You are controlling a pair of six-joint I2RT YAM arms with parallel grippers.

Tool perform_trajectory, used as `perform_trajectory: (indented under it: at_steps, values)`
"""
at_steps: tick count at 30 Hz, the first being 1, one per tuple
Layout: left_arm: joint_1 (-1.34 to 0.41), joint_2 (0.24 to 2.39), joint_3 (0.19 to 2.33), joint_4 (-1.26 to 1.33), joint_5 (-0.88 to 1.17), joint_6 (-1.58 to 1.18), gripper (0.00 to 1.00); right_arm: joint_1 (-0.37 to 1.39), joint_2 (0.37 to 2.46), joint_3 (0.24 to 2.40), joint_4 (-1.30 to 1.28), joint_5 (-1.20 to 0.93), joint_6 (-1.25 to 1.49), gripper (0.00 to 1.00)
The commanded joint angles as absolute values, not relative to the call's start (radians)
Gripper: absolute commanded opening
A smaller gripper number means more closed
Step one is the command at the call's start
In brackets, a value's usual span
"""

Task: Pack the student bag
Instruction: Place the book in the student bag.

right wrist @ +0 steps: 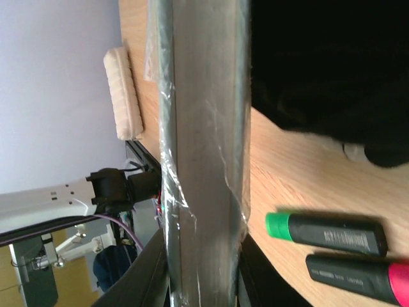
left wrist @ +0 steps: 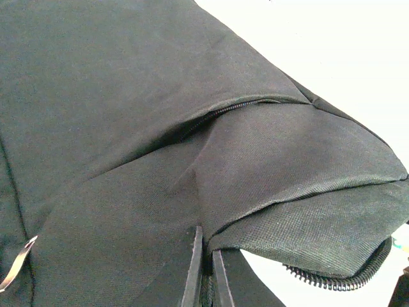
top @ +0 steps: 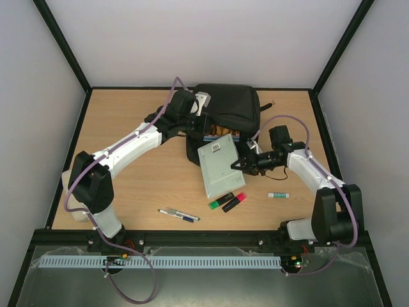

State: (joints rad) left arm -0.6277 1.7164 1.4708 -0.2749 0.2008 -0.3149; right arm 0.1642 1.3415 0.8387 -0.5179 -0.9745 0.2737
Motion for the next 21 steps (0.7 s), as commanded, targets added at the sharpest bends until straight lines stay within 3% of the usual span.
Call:
perform_trajectory:
  at_steps: [1,21]
  values:
    - [-0.623,1.667,1.476,-0.196,0.22,-0.34,0.02,0.166,1.373,0.914,-0.441,-1.099,0.323,0.01]
    - [-0.623,1.679,1.481,-0.207,0.248,-0.345,0.02,0.095,1.523,0.946,-0.148,-0.998,0.629,0.01]
